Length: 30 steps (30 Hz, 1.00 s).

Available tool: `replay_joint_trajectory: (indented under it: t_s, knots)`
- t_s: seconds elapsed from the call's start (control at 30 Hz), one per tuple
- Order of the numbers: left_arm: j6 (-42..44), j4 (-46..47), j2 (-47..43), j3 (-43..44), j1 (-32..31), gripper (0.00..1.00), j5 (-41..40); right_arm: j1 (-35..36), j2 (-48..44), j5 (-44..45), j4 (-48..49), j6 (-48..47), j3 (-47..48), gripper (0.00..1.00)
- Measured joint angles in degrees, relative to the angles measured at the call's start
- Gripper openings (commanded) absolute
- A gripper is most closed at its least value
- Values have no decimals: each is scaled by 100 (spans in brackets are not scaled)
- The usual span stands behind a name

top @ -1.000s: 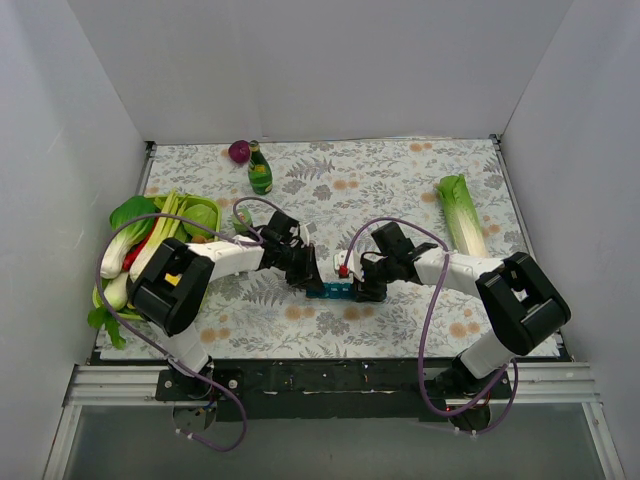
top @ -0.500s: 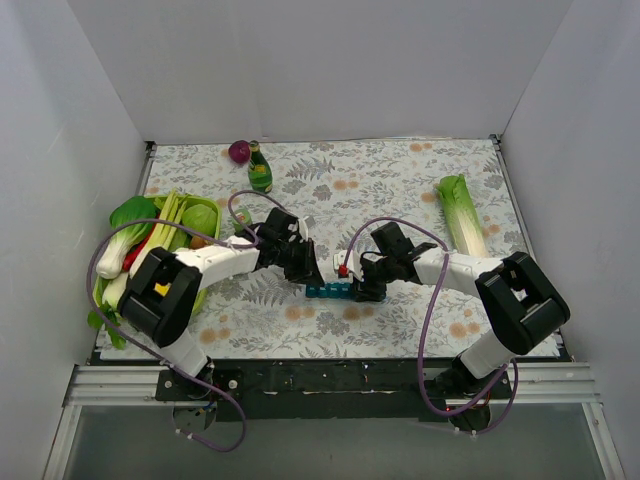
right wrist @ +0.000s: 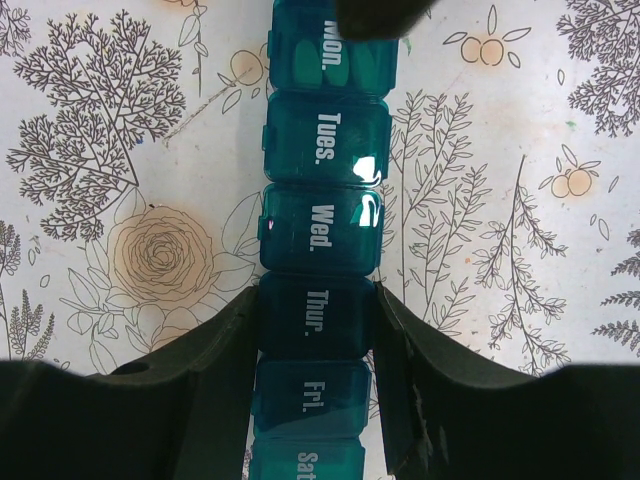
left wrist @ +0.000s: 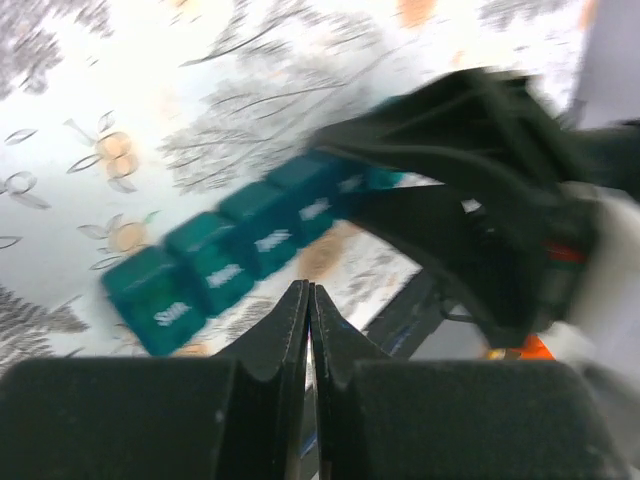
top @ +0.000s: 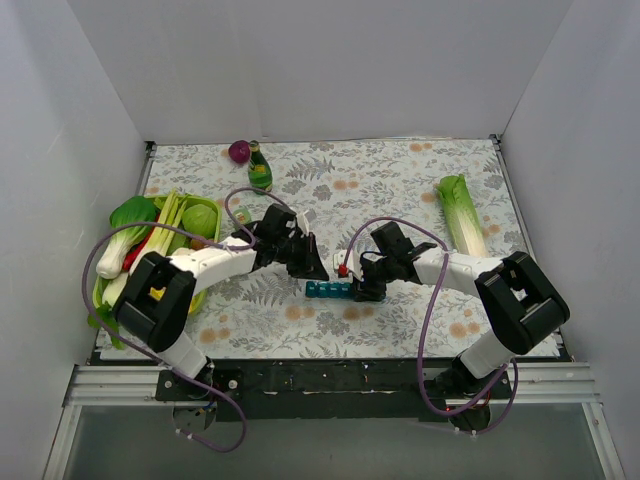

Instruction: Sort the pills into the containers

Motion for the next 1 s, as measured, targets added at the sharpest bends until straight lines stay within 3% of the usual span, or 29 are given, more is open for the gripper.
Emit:
replay_joint_trajectory:
  t_s: [0.1,0.17,0.5,0.63,0.8,0.93,1.0]
  knots:
    - [61,17,544,-238,0,2,-66,0,0,0,2,2,0,24]
    - [-39,42,892,-374,44,2,337,0,2,4,13,-9,0,24]
    - [107,-295,721,-345,-11,9,-59,-2,35,87,186,46,9,31]
    - [103,-389,125,-105,11,20,-227,-2,42,85,160,39,28,44]
    - [133,-343,-761,-15,146,40,-396,0,42,68,92,-13,52,66]
    - [149,-205,-1093,-101,260,44,-455,-2,35,57,-94,-92,118,87]
    - [146,-149,-1161,-225,286,42,-448,-2,33,44,-251,-131,160,89]
